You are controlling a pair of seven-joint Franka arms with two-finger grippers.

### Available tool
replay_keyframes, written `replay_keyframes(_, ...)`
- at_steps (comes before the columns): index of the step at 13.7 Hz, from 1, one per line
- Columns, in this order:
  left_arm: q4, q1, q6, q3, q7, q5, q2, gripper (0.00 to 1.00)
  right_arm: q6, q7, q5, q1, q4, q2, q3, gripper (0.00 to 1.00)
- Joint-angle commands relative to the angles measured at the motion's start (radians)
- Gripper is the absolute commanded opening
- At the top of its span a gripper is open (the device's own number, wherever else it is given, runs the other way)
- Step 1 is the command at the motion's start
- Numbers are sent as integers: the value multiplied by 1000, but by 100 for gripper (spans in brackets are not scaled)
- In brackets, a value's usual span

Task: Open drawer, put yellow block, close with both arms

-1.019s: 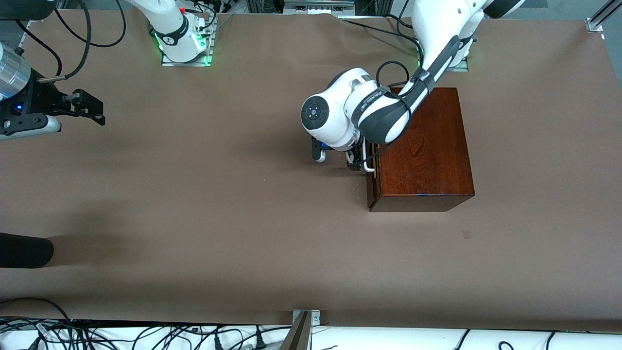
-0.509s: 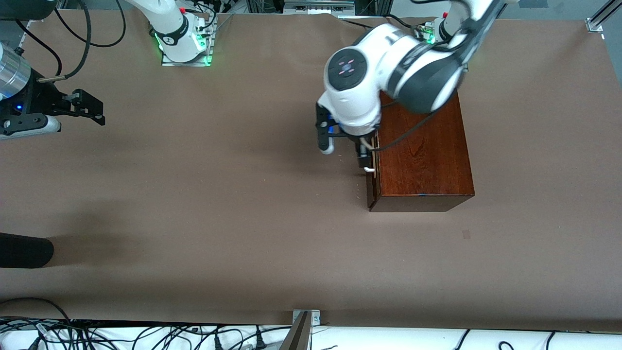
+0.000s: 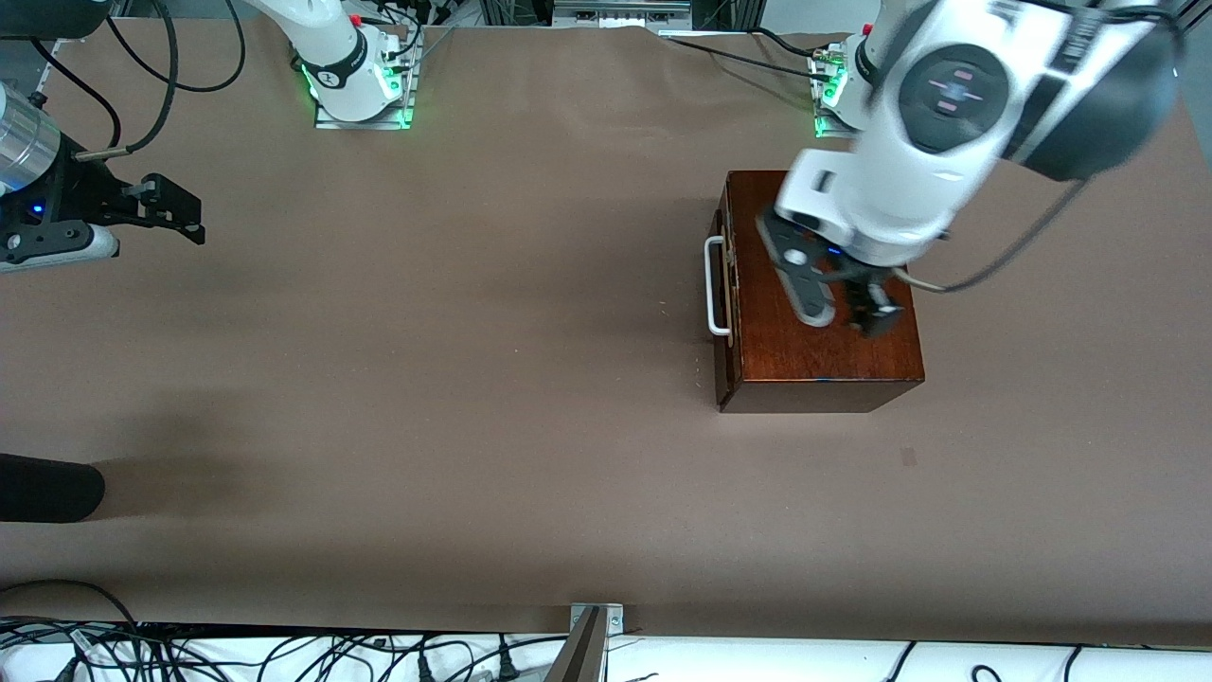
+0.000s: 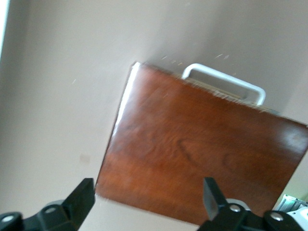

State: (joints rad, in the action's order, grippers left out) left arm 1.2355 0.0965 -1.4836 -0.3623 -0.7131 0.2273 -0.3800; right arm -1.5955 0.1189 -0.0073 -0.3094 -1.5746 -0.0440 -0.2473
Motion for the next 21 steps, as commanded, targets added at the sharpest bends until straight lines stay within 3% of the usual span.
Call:
replay_keyframes(1, -1, -3, 26, 112, 1, -74, 73, 100, 2, -2, 1, 4, -1, 7, 3, 100)
replay_keyframes(3, 66, -3, 13, 236, 74, -167, 137, 100, 2, -2, 1, 4, -1, 7, 3, 100)
replay_keyframes(5, 161, -1, 2, 317, 255, -224, 209, 100, 5, -8, 1, 4, -1, 6, 3, 100)
replay_keyframes(11, 396, -3, -208, 422, 667, -233, 383, 100, 11, -8, 1, 19, -4, -2, -1, 100)
replay_keyframes(21, 415, -24, -189, 428, 724, -224, 412, 100, 12, -4, 4, 33, -2, -4, -3, 100)
